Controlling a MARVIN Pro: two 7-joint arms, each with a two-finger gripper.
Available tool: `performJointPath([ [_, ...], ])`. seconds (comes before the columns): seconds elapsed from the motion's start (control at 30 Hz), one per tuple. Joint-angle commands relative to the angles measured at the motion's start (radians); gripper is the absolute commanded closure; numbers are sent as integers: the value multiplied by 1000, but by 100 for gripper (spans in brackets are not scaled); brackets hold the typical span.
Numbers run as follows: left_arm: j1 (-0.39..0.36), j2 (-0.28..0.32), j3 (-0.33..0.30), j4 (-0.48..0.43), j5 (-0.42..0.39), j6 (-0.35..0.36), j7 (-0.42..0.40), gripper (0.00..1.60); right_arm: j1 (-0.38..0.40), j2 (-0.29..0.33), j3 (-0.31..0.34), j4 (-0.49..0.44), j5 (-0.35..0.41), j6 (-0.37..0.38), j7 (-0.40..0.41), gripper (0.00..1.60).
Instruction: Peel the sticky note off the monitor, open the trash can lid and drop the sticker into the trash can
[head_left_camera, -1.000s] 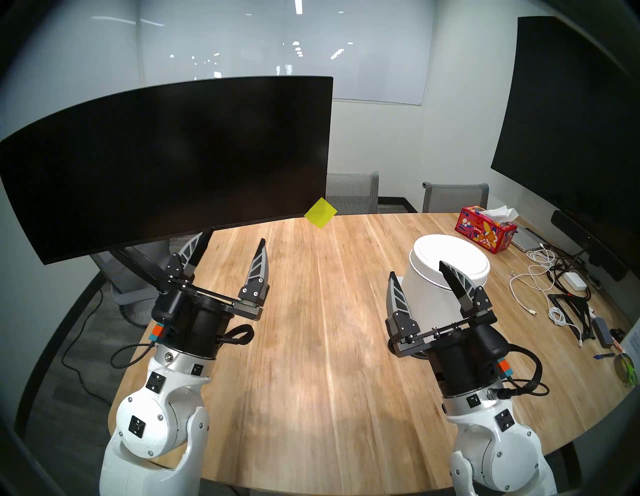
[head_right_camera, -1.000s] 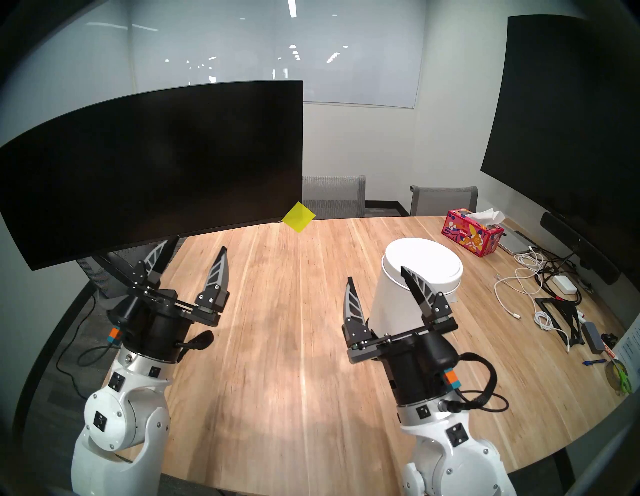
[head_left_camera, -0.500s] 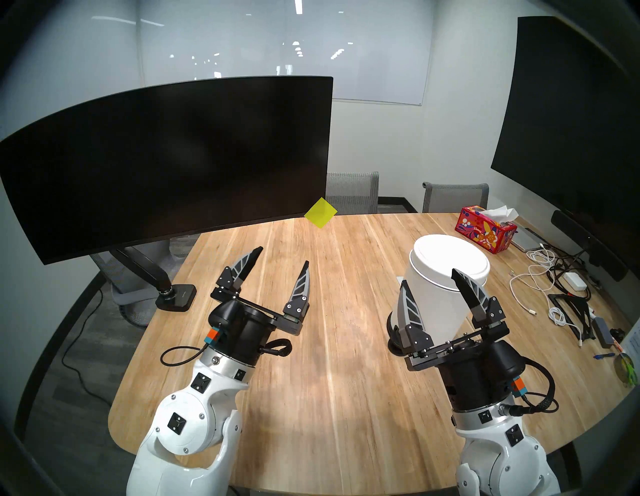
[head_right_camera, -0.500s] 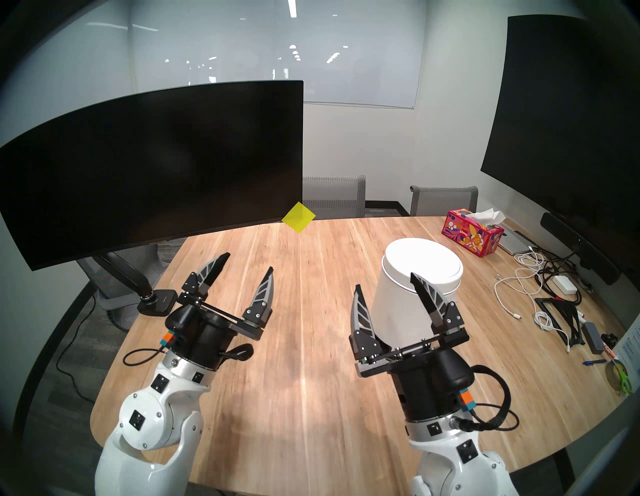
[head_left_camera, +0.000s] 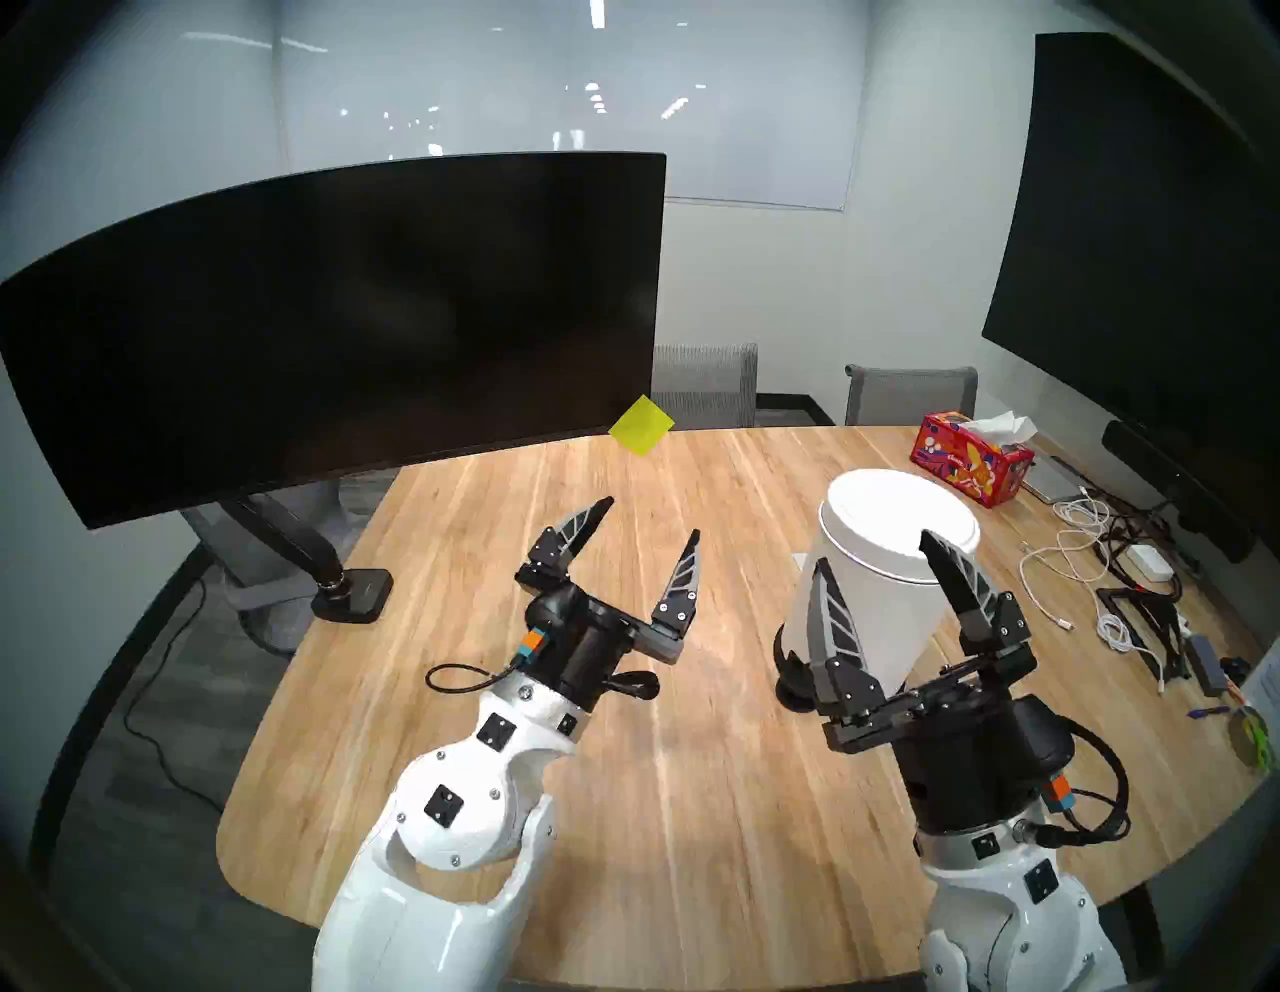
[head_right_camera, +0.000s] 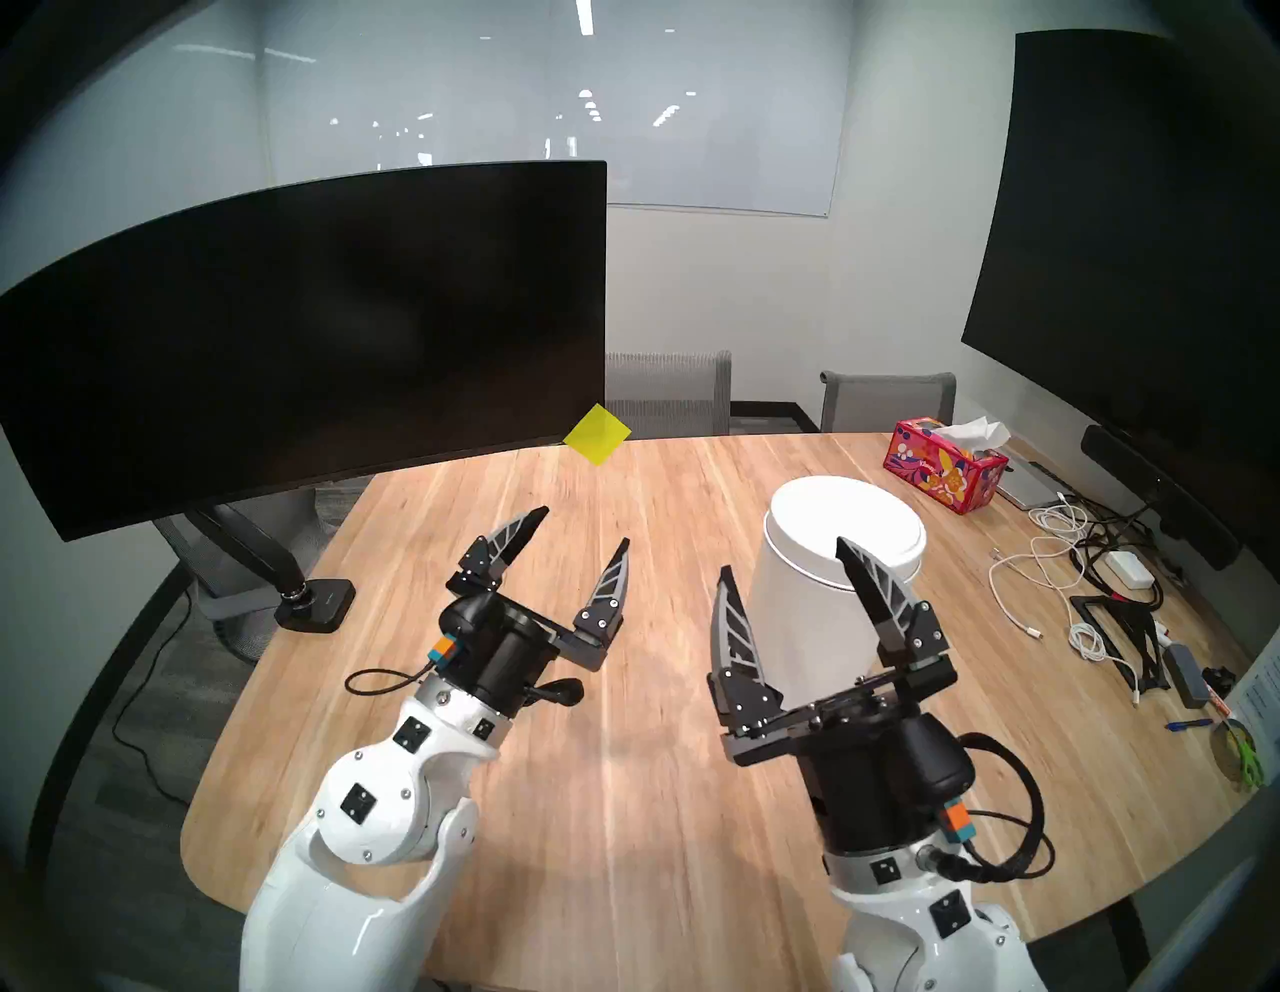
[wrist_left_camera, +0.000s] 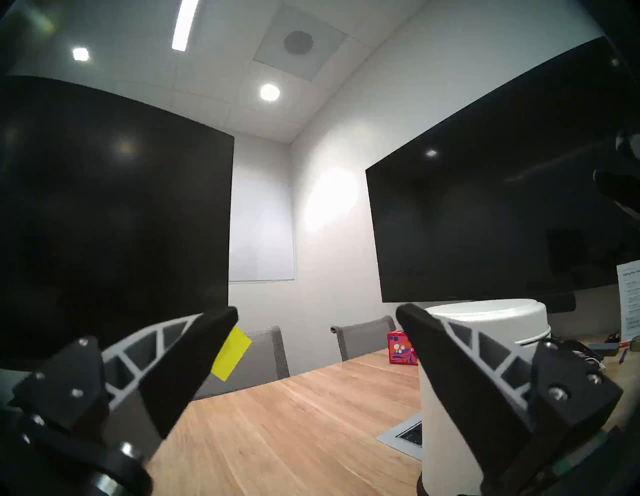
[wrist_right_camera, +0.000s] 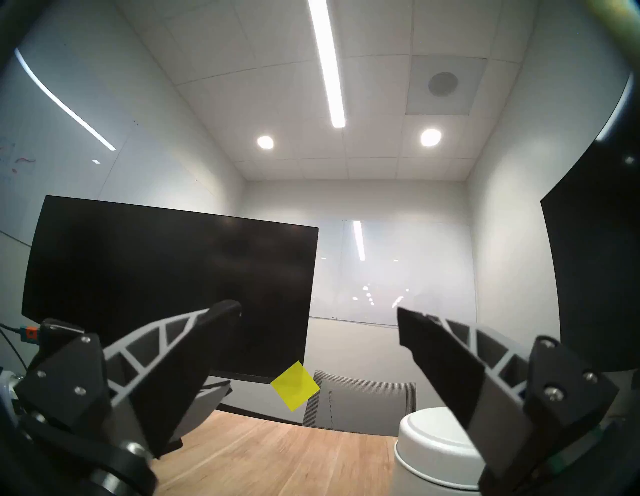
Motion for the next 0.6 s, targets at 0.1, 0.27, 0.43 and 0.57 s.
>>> performJointPath([
  [0.1,-132,-22,35,58,1,64,46,0,2,6,19,-26,21,-55,2,0],
  [0.27,-205,-47,38,108,-5,103,74,0,6,11,28,-26,29,-68,8,0],
  [0.43,-221,-57,26,124,-25,135,99,0,10,16,31,-26,35,-77,14,0],
  [0.57,-286,-76,31,183,-33,165,120,0,18,20,34,-26,41,-84,18,0],
])
